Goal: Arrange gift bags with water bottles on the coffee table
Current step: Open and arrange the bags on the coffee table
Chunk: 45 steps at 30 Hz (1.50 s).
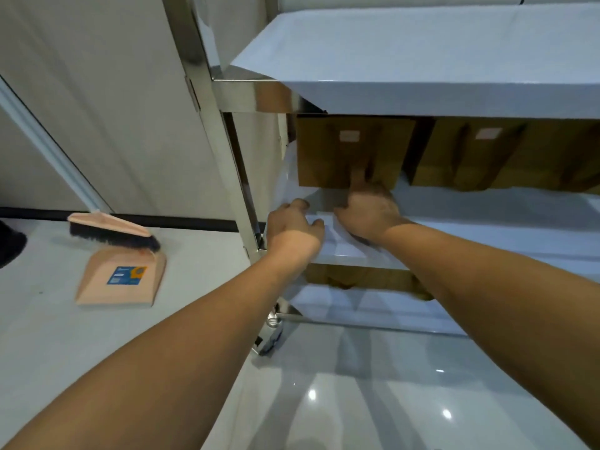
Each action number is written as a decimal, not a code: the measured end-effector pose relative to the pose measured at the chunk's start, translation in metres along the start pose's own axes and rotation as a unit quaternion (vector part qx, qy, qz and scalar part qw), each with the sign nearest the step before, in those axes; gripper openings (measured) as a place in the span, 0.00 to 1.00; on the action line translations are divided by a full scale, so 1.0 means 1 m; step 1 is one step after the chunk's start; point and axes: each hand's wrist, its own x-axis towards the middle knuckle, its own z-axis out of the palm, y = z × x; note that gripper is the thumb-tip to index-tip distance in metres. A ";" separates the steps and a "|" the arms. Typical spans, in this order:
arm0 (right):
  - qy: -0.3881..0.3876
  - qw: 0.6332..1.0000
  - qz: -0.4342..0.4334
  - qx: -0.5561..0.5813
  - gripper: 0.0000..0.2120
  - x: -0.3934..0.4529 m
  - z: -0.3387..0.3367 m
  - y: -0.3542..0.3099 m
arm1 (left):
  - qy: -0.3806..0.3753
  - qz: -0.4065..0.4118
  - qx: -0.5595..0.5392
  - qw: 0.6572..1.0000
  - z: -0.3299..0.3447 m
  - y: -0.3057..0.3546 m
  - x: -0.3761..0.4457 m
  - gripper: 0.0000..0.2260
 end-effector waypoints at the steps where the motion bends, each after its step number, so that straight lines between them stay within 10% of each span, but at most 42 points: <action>1: 0.008 1.000 0.002 0.005 0.31 -0.001 0.003 0.000 | 0.000 -0.003 -0.005 1.000 0.001 -0.002 0.001 0.20; 6: 0.069 0.997 -0.023 -0.028 0.06 -0.017 0.004 -0.007 | -0.022 -0.033 -0.043 0.998 0.002 0.005 0.010 0.26; 18: 0.064 0.988 -0.048 -0.130 0.17 -0.064 0.003 -0.014 | -0.033 -0.102 -0.294 0.950 -0.013 0.017 0.007 0.36; 26: 0.233 0.962 -0.124 -0.074 0.07 -0.086 0.002 -0.007 | 0.016 -0.174 -0.573 0.801 -0.017 0.030 0.005 0.20; 29: 0.236 0.963 -0.099 -0.083 0.22 -0.079 -0.004 -0.007 | 0.056 -0.194 -0.559 0.804 -0.012 0.030 -0.001 0.22; 33: 0.017 0.987 -0.023 -0.156 0.37 -0.062 -0.012 -0.020 | 0.079 -0.191 -0.497 0.843 -0.005 0.025 -0.004 0.19; 38: -0.099 0.989 0.070 -0.088 0.13 -0.052 -0.015 -0.028 | 0.057 -0.188 -0.415 0.888 -0.008 0.028 -0.024 0.20; 45: 0.010 1.000 -0.018 -0.003 0.02 -0.106 -0.055 -0.023 | 0.059 -0.276 -0.386 0.878 -0.044 0.058 -0.057 0.22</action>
